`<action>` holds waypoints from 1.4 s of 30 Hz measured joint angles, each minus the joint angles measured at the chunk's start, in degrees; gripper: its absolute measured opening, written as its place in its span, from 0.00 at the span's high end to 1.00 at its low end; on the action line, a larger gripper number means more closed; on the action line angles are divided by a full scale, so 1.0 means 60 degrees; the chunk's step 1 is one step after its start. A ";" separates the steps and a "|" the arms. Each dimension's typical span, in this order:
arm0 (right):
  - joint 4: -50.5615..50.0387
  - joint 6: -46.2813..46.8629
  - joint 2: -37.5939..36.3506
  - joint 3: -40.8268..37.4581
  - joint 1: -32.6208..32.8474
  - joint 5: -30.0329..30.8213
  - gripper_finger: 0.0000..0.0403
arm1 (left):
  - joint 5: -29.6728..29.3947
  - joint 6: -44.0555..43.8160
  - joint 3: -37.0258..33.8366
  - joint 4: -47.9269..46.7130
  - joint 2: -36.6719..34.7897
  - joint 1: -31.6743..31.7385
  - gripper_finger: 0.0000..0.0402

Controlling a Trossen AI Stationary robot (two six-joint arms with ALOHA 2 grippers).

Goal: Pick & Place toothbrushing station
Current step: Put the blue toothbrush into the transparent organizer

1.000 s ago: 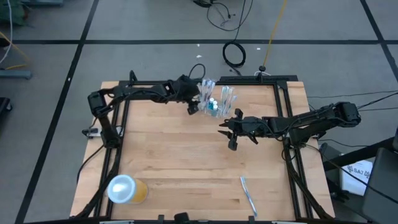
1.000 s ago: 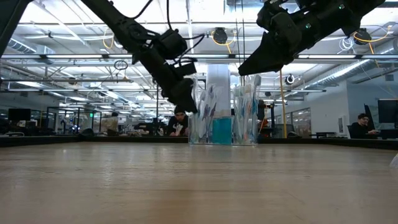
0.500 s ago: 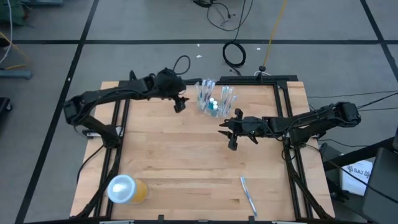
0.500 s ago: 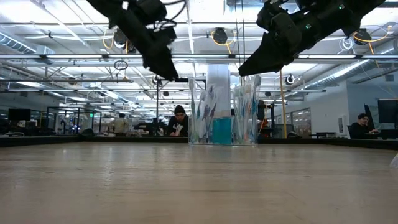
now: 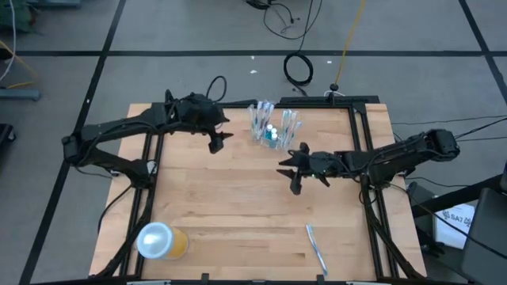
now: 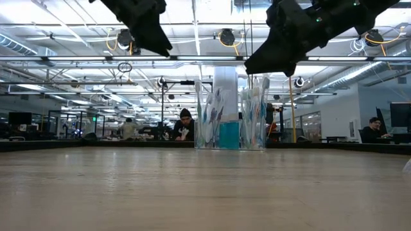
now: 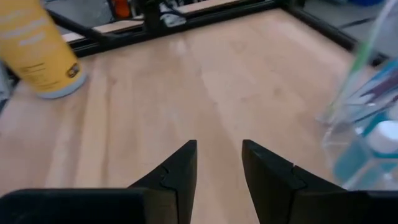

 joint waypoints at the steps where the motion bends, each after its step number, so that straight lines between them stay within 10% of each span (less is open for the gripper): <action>1: -0.0011 0.0071 0.0000 0.0000 0.0130 0.0003 0.71 | -0.0001 0.0084 -0.0089 0.0040 -0.0014 -0.0103 0.33; 26: 0.0106 0.1291 0.0487 0.1086 0.2735 0.1207 0.81 | -0.0004 0.0352 -0.2437 0.4343 0.0048 -0.1391 0.33; 42: -0.1410 0.6712 0.3967 0.3244 0.4476 -0.2749 0.82 | -0.0016 0.0847 -0.2437 0.4832 0.0052 -0.1336 0.33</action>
